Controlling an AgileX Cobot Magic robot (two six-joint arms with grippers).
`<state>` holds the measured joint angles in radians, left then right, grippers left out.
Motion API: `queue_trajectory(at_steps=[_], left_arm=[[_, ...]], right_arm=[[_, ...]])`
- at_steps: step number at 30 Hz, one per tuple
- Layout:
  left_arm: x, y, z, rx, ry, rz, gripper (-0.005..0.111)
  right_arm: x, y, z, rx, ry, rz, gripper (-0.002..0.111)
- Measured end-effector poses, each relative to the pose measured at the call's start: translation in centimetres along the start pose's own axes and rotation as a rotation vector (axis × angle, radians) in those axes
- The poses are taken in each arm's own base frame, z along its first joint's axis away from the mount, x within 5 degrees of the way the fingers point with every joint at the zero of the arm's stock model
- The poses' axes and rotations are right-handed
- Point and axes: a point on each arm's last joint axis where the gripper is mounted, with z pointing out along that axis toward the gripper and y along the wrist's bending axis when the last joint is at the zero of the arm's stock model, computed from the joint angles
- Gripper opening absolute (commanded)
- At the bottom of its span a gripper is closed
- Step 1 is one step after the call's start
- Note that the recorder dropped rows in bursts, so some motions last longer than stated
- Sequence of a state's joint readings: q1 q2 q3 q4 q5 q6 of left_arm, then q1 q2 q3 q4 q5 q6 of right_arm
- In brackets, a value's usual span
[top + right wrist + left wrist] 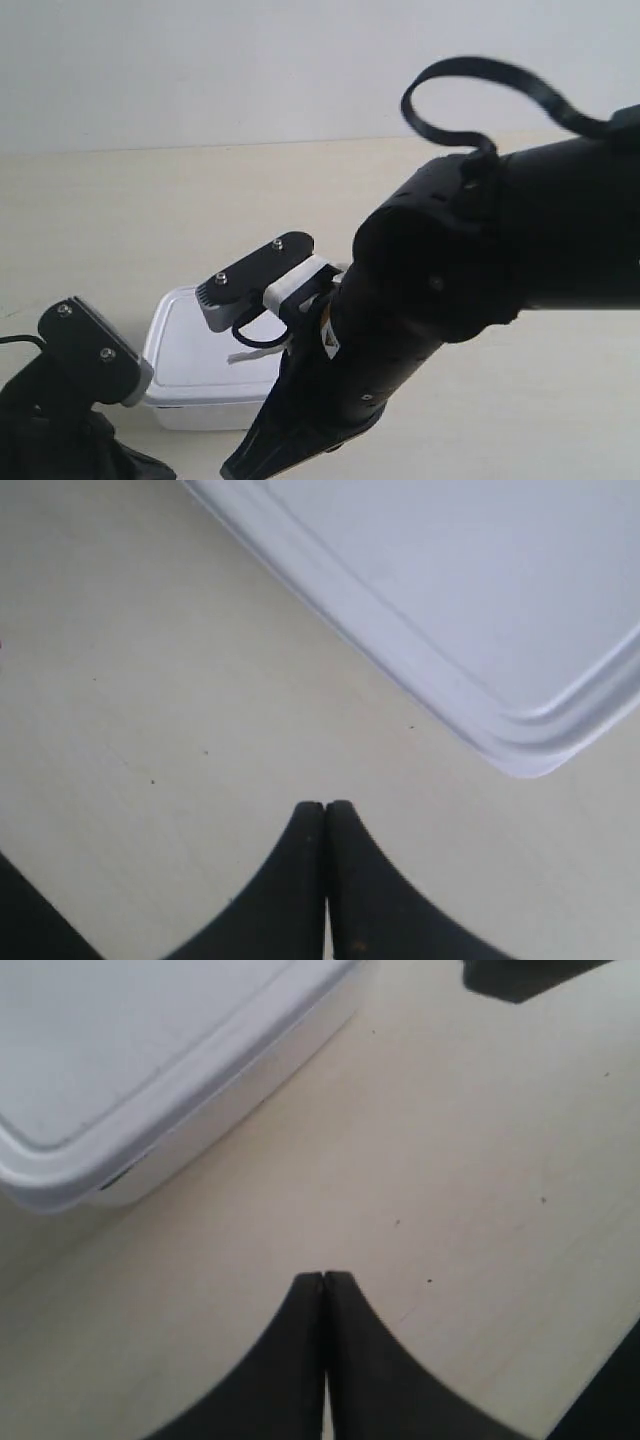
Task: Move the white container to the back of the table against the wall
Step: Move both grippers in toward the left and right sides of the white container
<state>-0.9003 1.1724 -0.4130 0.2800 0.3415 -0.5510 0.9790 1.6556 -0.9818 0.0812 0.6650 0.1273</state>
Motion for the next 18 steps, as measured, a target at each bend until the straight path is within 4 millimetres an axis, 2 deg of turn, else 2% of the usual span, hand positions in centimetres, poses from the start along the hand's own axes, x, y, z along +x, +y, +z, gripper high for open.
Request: queue_trajectory(at_steps=[10, 18], left_arm=[[0.0, -0.6, 3.2, 0.032, 0.028, 0.019, 0.0], [-0.5, 1.7, 5.1, -0.013, 0.028, -0.059, 0.0]], right_arm=[[-0.1, -0.2, 3.6, 0.017, 0.041, 0.023, 0.0], [-0.2, -0.9, 5.2, 0.079, 0.037, 0.053, 0.0]])
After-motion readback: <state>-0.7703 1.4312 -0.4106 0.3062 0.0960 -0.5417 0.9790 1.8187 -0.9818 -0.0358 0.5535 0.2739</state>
